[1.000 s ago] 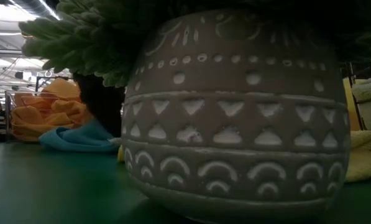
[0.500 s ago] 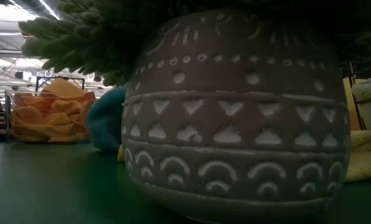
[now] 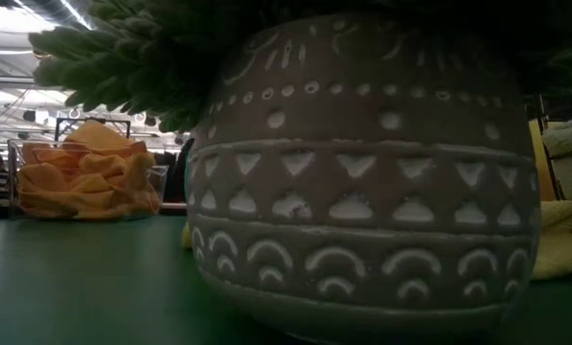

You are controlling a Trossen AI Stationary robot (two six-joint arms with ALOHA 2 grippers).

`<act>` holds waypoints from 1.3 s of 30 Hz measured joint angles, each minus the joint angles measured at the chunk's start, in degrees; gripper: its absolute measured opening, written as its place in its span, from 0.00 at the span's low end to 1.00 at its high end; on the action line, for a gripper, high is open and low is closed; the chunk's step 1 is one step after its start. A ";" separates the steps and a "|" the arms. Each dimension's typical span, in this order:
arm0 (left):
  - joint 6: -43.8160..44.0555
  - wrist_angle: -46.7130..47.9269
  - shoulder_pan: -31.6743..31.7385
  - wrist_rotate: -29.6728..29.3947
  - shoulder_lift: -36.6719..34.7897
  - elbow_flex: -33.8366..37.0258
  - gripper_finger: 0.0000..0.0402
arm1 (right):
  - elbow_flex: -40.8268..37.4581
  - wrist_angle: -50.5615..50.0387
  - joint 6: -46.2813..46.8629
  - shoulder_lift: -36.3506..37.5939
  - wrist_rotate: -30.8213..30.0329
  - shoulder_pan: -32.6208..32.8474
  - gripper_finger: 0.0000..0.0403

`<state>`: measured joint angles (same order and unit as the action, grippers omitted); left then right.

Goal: Sort microfiber towel by color & place in baskets
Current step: Put the blue microfiber towel into the circular wire basket

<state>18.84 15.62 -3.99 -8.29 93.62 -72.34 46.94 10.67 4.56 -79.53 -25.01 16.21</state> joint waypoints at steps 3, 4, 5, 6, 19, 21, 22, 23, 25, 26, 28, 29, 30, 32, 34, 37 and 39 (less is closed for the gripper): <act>0.07 -0.89 -0.02 0.00 0.00 0.00 0.00 | 0.02 0.25 -0.31 -1.01 -0.40 -0.98 0.43; 0.07 -1.21 -0.02 0.00 0.00 0.02 0.00 | 0.02 0.25 -0.31 -1.30 -0.44 -1.00 0.43; 0.11 -1.74 -0.04 0.00 0.00 0.02 0.00 | 0.02 0.25 -0.31 -1.60 -0.68 -1.03 0.43; 0.09 -2.42 -0.11 0.00 0.00 0.02 0.00 | 0.02 0.25 -0.31 -1.85 -0.90 -1.03 0.43; 0.09 -5.92 -0.17 0.69 0.00 0.02 0.02 | 0.02 1.52 -0.17 -2.14 0.11 -0.92 0.30; 0.09 -5.97 -0.20 0.70 0.00 0.02 0.04 | 0.02 1.53 -0.17 -2.14 0.15 -0.92 0.20; 0.10 -5.96 -0.20 0.72 -0.03 0.00 0.04 | 0.02 1.33 -0.17 -2.14 0.17 -0.92 0.14; 0.12 -5.90 -0.20 0.69 -0.04 0.00 0.05 | 0.00 1.12 -0.19 -2.14 0.20 -0.90 0.08; 0.54 -5.86 -0.20 0.08 -0.04 0.01 0.07 | 0.00 0.95 -0.17 -2.14 0.20 -0.92 0.04; 0.97 -5.86 -0.15 -0.56 -0.04 0.00 0.08 | 0.00 0.92 -0.08 -2.11 0.16 -0.92 0.05; 1.90 -6.01 -0.14 -1.63 -0.04 -0.02 0.10 | 0.00 0.47 0.27 -1.49 0.17 -0.97 0.08; 1.98 -6.02 -0.13 -1.98 -0.04 -0.10 0.12 | 0.00 0.14 0.39 -1.03 0.17 -0.99 0.10; 1.97 -5.99 -0.13 -2.22 -0.05 -0.16 0.13 | 0.00 -0.46 0.65 -0.26 0.19 -0.99 0.11; 1.97 -5.95 -0.08 -2.46 -0.15 -0.21 0.15 | 0.00 -2.20 1.24 1.44 0.29 -0.95 0.10; 1.97 -5.98 -0.07 -2.75 -0.15 -0.26 0.17 | 0.00 -4.49 1.29 3.60 0.63 -0.92 0.07; 1.79 -5.78 -0.05 -3.14 -0.15 -0.26 0.19 | 0.00 -8.63 1.31 7.34 0.67 -0.90 0.03; 1.14 -5.25 0.02 -3.30 -0.15 -0.20 0.19 | 0.00 -11.43 1.55 9.91 0.59 -0.83 0.03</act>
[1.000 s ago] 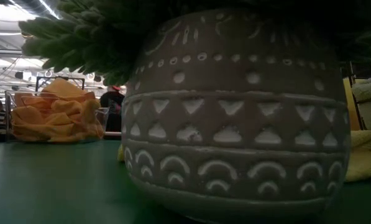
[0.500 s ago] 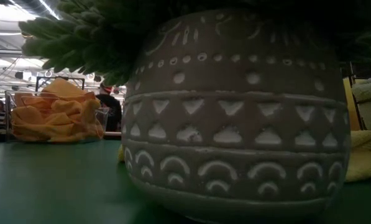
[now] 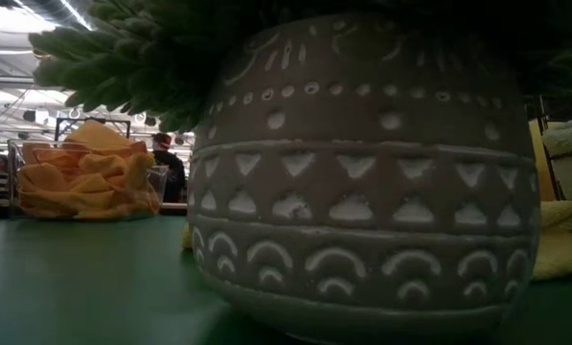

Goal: Sort microfiber towel by color & place in baskets
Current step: Put the blue microfiber towel into the circular wire basket

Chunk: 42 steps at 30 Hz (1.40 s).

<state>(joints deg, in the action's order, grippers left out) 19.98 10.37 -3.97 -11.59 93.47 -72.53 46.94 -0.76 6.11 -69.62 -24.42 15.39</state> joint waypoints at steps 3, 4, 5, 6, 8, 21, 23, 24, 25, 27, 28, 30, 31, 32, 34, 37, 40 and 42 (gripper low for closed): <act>-1.08 0.67 0.00 -0.11 0.08 0.13 0.19 | 0.00 -3.35 1.89 3.93 -1.62 0.01 0.06; -1.11 1.18 0.00 -0.09 0.09 0.15 0.19 | 0.00 -4.35 2.47 5.16 -2.44 0.01 0.07; -1.13 1.39 0.00 -0.05 0.10 0.17 0.19 | 0.03 -5.10 2.72 6.45 -3.42 0.01 0.07; -1.13 1.31 0.00 0.04 0.13 0.20 0.19 | 0.07 -6.11 2.75 7.89 -4.43 0.01 0.07; -1.13 1.24 0.00 0.12 0.13 0.17 0.19 | 0.07 -7.46 2.73 10.22 -6.40 0.01 0.05; -1.15 0.70 -0.02 0.33 0.13 0.18 0.19 | 0.10 -8.74 -5.39 24.26 -34.86 -0.03 0.05; -1.15 0.75 -0.02 0.33 0.13 0.19 0.19 | 0.09 -9.27 -8.27 25.82 -40.18 -0.05 0.04; -1.15 0.71 -0.02 0.33 0.13 0.20 0.19 | 0.09 -9.31 -9.58 26.36 -42.71 -0.12 0.03; -1.17 0.70 -0.02 0.33 0.13 0.19 0.19 | 0.09 -9.53 -10.75 27.01 -44.94 -0.49 0.03; -1.16 0.72 -0.03 0.33 0.13 0.20 0.19 | 0.09 -10.85 -12.38 28.40 -47.49 -2.25 0.03; -1.15 0.70 -0.04 0.33 0.13 0.19 0.19 | 0.09 -11.45 -12.41 28.90 -47.87 -3.47 0.04; -1.16 0.67 -0.04 0.32 0.13 0.20 0.19 | 0.09 -13.41 -11.55 29.34 -47.14 -6.89 0.05; -1.15 0.68 -0.04 0.32 0.13 0.19 0.19 | 0.09 -14.71 -10.43 29.59 -45.96 -9.09 0.05; -1.17 0.68 -0.04 0.33 0.13 0.20 0.19 | 0.09 -16.20 -8.99 29.84 -44.33 -11.47 0.05; -1.15 0.68 -0.04 0.30 0.13 0.19 0.19 | 0.09 -19.96 -5.86 29.82 -39.62 -16.60 0.04; -1.16 0.68 -0.04 0.30 0.13 0.17 0.19 | 0.07 -26.26 -1.41 29.03 -31.30 -25.15 0.04; -1.17 0.68 -0.04 0.30 0.13 0.20 0.19 | 0.05 -32.04 1.41 27.56 -23.50 -33.18 0.05; -1.15 0.68 -0.04 0.30 0.13 0.20 0.19 | 0.04 -34.62 2.90 26.29 -19.49 -37.78 0.06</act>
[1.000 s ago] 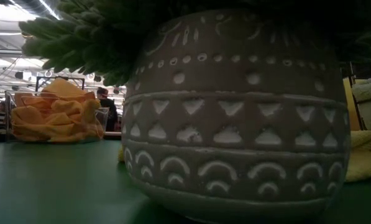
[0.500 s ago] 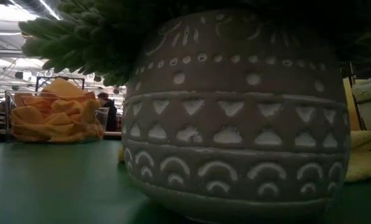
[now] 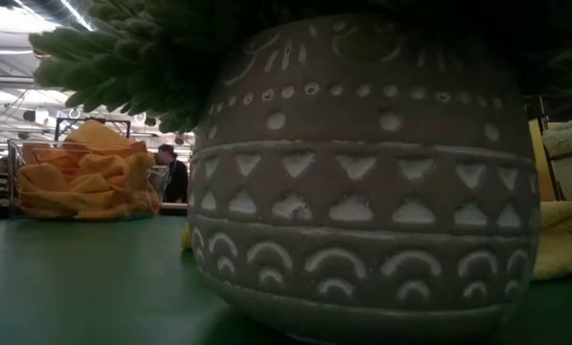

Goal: Sort microfiber towel by color & place in baskets
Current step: Put the blue microfiber towel into the circular wire basket

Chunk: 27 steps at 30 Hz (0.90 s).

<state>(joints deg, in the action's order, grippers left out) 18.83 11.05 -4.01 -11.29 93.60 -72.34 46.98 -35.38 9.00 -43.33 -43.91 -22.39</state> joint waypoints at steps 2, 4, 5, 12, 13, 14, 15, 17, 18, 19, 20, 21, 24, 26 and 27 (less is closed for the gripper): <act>-0.02 0.00 0.00 0.00 0.00 -0.02 0.19 | -0.01 -2.07 1.13 -1.09 3.55 -3.86 0.07; 0.00 0.00 0.00 0.00 0.00 -0.01 0.19 | -0.02 -2.94 1.23 -2.10 6.17 -7.06 0.07; -0.01 0.01 -0.01 0.00 0.00 0.00 0.19 | -0.02 -3.28 1.24 -2.54 7.18 -8.39 0.07; 0.00 0.02 -0.02 0.00 0.00 0.00 0.19 | -0.01 -3.80 1.07 -7.86 13.67 -14.61 0.08; 0.00 0.02 -0.02 0.00 0.00 0.00 0.19 | -0.02 -3.80 1.08 -8.52 14.75 -15.24 0.08; 0.00 0.02 -0.02 0.00 0.00 0.00 0.19 | -0.02 -3.80 1.10 -9.14 15.59 -15.75 0.08; -0.01 0.02 -0.02 0.00 0.00 0.00 0.19 | 0.00 -3.80 1.08 -9.71 16.03 -16.09 0.08; -0.01 0.02 -0.02 0.00 0.00 0.00 0.19 | -0.01 -3.78 1.46 -10.93 16.38 -16.39 0.08; 0.00 0.02 -0.02 0.00 0.00 0.00 0.19 | 0.00 -3.79 1.52 -11.46 16.47 -16.36 0.08; 0.00 0.02 -0.02 0.00 0.00 0.00 0.19 | 0.00 -3.80 1.52 -11.99 16.51 -16.31 0.08; 0.00 0.02 -0.02 0.00 0.00 0.00 0.19 | -0.02 -3.80 1.51 -12.34 16.54 -16.31 0.08; -0.01 0.04 -0.02 0.00 0.00 -0.01 0.19 | -0.01 -3.79 1.41 -12.55 16.54 -16.31 0.09; 0.00 0.04 -0.02 0.00 0.00 -0.02 0.19 | -0.01 -3.80 1.18 -12.84 16.58 -16.26 0.12; -0.01 0.04 -0.02 0.00 0.00 -0.02 0.19 | 0.00 -3.80 1.17 -12.85 16.56 -16.26 0.15; -0.01 0.04 -0.02 0.00 0.00 -0.01 0.19 | -0.02 -3.80 1.09 -12.85 16.56 -16.26 0.17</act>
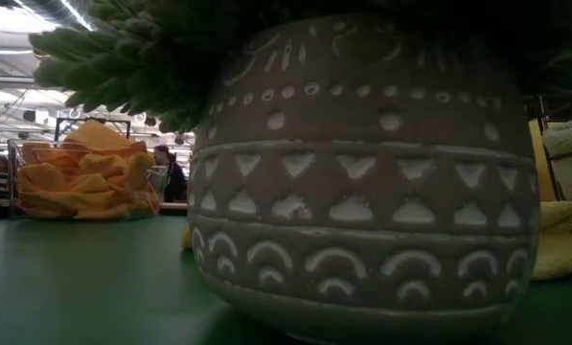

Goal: Sort microfiber towel by color & place in baskets
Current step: Put the blue microfiber towel into the circular wire basket

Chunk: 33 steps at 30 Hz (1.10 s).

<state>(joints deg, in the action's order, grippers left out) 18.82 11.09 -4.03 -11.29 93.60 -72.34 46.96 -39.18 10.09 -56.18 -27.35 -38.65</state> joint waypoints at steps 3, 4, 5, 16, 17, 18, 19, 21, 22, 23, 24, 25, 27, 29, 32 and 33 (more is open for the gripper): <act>0.01 0.00 0.00 0.00 0.00 0.00 0.19 | 0.00 -0.15 -0.03 0.02 0.01 0.00 0.26; 0.01 0.00 0.00 0.00 0.00 0.01 0.19 | 0.00 -0.16 -0.05 0.04 0.00 0.00 0.29; 0.01 0.00 -0.02 0.00 0.00 0.01 0.19 | 0.02 -0.26 -0.06 0.04 0.00 0.00 0.32; 0.01 0.00 -0.02 0.00 0.00 -0.01 0.19 | 0.86 -6.17 -0.07 0.04 0.06 0.00 0.54; 0.01 0.01 -0.02 0.00 0.00 0.00 0.19 | 1.73 -7.33 -0.07 0.04 0.07 0.00 0.54; 0.01 0.00 -0.02 -0.02 0.00 -0.01 0.19 | 2.90 -8.47 -0.07 0.04 0.09 0.00 0.54; 0.01 0.02 -0.02 0.00 0.00 -0.01 0.19 | 4.17 -9.77 -0.07 0.06 0.27 0.00 0.54; 0.01 0.00 -0.02 -0.02 0.00 0.01 0.19 | 6.93 -12.69 -0.02 0.07 1.86 0.00 0.54; 0.01 0.00 -0.02 -0.01 0.00 0.01 0.19 | 8.40 -13.72 0.02 0.07 2.65 0.00 0.54; 0.01 0.00 -0.02 -0.02 0.00 0.00 0.19 | 9.94 -14.75 0.04 0.07 3.11 0.00 0.54; 0.01 0.02 -0.02 -0.02 0.00 0.00 0.19 | 11.52 -15.88 0.08 0.07 3.28 0.00 0.54; 0.01 0.13 -0.02 -0.01 0.00 0.00 0.19 | 13.10 -16.97 0.09 0.07 3.43 0.00 0.54; 0.01 0.96 -0.02 -0.02 0.00 0.00 0.19 | 16.11 -18.64 0.08 0.09 3.45 0.00 0.53; 0.01 2.60 -0.02 -0.02 0.00 0.01 0.19 | 18.86 -19.69 0.12 0.09 3.45 0.00 0.53; 0.01 6.02 -0.02 -0.02 0.00 0.00 0.19 | 22.27 -20.20 0.17 0.09 3.92 0.00 0.53; 0.02 7.45 -0.02 -0.02 0.00 -0.01 0.19 | 23.19 -20.50 0.16 0.09 4.44 0.00 0.53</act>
<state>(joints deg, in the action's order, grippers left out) 18.84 18.54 -4.05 -11.31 93.60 -72.35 70.15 -59.68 10.25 -56.10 -22.91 -38.65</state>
